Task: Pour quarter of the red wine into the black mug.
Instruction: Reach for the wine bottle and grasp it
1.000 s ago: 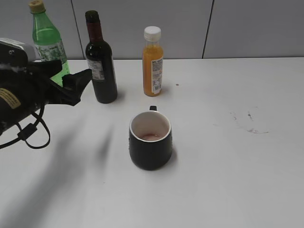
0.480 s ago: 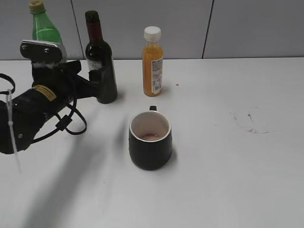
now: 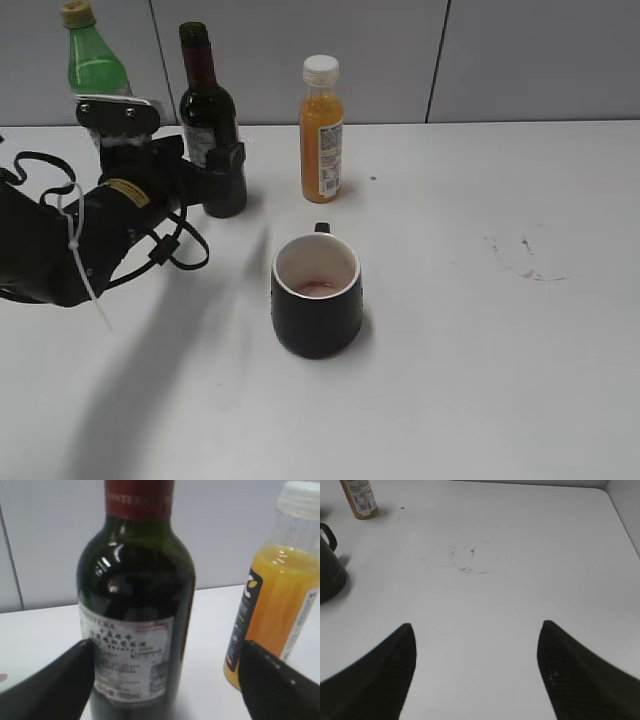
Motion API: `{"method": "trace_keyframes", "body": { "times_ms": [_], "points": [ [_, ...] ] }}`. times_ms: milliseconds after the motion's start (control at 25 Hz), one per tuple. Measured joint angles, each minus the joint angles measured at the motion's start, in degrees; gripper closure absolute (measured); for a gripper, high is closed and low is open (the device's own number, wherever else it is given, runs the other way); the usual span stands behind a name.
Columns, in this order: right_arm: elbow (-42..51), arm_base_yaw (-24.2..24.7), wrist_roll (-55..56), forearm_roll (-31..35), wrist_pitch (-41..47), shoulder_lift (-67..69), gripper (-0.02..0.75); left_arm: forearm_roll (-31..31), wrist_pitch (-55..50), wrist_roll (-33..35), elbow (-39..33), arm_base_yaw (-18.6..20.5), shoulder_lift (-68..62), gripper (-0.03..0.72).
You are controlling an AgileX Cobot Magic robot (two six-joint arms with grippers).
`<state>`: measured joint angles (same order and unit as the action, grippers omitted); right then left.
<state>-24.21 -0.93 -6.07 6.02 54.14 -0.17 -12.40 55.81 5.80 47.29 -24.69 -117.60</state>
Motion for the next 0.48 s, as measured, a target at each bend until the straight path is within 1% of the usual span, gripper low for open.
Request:
{"method": "trace_keyframes", "body": {
  "times_ms": [320,480],
  "points": [
    [0.00,0.00,0.00,0.00,0.00,0.00,0.164,-1.92,0.62,0.06,2.01,-0.05,-3.73,-0.004],
    [0.00,0.00,0.07,0.00,0.00,0.00,0.164,-2.38,0.88,0.06,4.66,-0.05,-5.48,-0.004]
  ]
}}
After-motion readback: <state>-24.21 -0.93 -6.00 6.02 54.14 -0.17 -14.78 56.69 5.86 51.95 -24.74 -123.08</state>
